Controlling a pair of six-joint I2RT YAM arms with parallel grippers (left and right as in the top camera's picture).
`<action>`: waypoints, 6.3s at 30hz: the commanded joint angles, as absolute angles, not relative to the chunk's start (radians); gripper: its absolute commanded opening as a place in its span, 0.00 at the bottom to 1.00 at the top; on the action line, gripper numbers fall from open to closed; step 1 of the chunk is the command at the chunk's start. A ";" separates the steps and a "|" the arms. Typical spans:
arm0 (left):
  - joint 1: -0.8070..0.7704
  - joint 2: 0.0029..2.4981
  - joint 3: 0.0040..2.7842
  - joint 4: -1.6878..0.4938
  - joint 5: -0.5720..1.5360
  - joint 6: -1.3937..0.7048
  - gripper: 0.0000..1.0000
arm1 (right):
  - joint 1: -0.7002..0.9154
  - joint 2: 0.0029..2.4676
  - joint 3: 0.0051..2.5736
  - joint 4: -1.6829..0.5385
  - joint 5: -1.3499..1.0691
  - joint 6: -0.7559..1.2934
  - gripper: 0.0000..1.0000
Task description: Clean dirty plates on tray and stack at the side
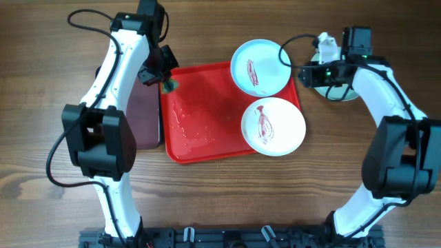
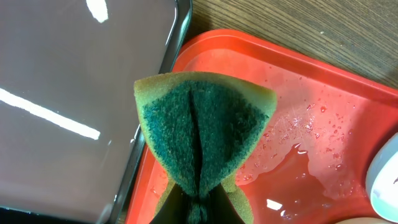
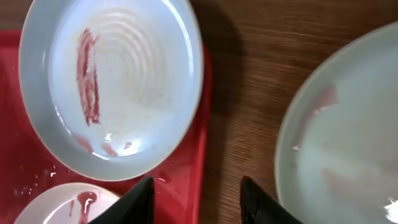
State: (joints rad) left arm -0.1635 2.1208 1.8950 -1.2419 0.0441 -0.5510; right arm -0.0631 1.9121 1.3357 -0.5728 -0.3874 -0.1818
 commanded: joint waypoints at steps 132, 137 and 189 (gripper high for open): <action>-0.201 2.126 1.913 -1.220 0.056 -0.527 0.04 | 0.291 1.945 1.316 -0.883 -0.289 0.303 0.04; -0.201 2.126 1.913 -1.220 0.056 -0.527 0.04 | 0.400 1.945 1.316 -0.725 -0.276 0.398 0.04; -0.258 2.126 1.782 -1.174 0.057 -0.440 0.04 | 0.462 2.080 1.316 -0.469 -0.271 0.497 0.04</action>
